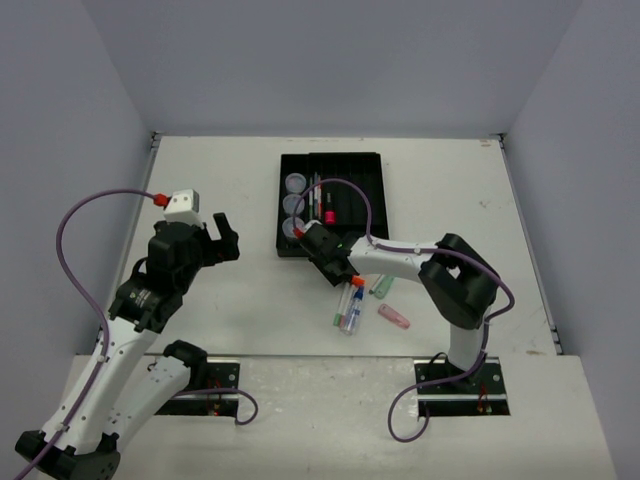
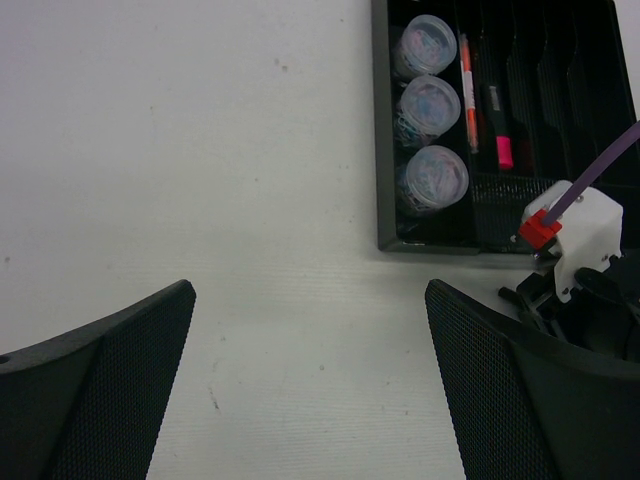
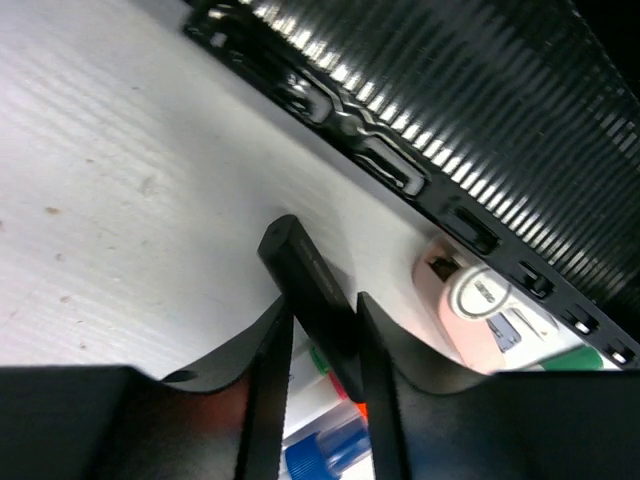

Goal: Sort the stationery into containers
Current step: Pick up the pen from the center of the board.

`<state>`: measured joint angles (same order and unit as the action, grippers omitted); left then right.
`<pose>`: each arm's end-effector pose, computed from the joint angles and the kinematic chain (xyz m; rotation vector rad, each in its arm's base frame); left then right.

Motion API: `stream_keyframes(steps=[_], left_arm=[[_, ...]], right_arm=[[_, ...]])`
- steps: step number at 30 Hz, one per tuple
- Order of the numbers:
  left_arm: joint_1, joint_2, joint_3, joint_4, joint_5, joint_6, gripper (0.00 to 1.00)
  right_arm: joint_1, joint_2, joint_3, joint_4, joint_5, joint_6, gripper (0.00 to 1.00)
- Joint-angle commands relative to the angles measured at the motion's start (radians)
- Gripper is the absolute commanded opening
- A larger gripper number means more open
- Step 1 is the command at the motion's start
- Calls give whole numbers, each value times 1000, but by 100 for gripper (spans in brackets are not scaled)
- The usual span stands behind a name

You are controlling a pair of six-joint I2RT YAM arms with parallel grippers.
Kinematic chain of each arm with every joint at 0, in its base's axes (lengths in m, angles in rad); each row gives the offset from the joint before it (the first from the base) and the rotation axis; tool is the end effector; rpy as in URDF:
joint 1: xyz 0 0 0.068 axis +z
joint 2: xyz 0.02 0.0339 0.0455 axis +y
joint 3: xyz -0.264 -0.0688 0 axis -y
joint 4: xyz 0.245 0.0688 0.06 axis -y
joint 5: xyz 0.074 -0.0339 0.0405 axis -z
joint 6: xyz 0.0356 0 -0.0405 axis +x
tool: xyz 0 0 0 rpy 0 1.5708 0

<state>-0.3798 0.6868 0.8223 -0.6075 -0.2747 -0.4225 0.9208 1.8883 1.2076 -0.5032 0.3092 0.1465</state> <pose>0.1400 -0.0455 0.3242 -0.2144 2.0198 -0.2263 0.2333 0.2890 0.1568 -0.9267 2.4874 -0.0916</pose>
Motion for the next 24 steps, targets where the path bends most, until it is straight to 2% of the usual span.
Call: stream_keyframes(steps=[1, 13, 19, 24], left_arm=[[9, -4, -3, 43, 11, 34, 100], [9, 5, -4, 45, 19, 36, 100], [9, 6, -3, 44, 17, 36, 100], [9, 2, -5, 45, 15, 36, 100]], right_arm=[[10, -14, -9, 23, -126, -12, 28], [30, -100, -3, 4, 24, 10, 9], [53, -185, 9, -63, 61, 6, 6], [56, -278, 10, -86, 19, -3, 5]])
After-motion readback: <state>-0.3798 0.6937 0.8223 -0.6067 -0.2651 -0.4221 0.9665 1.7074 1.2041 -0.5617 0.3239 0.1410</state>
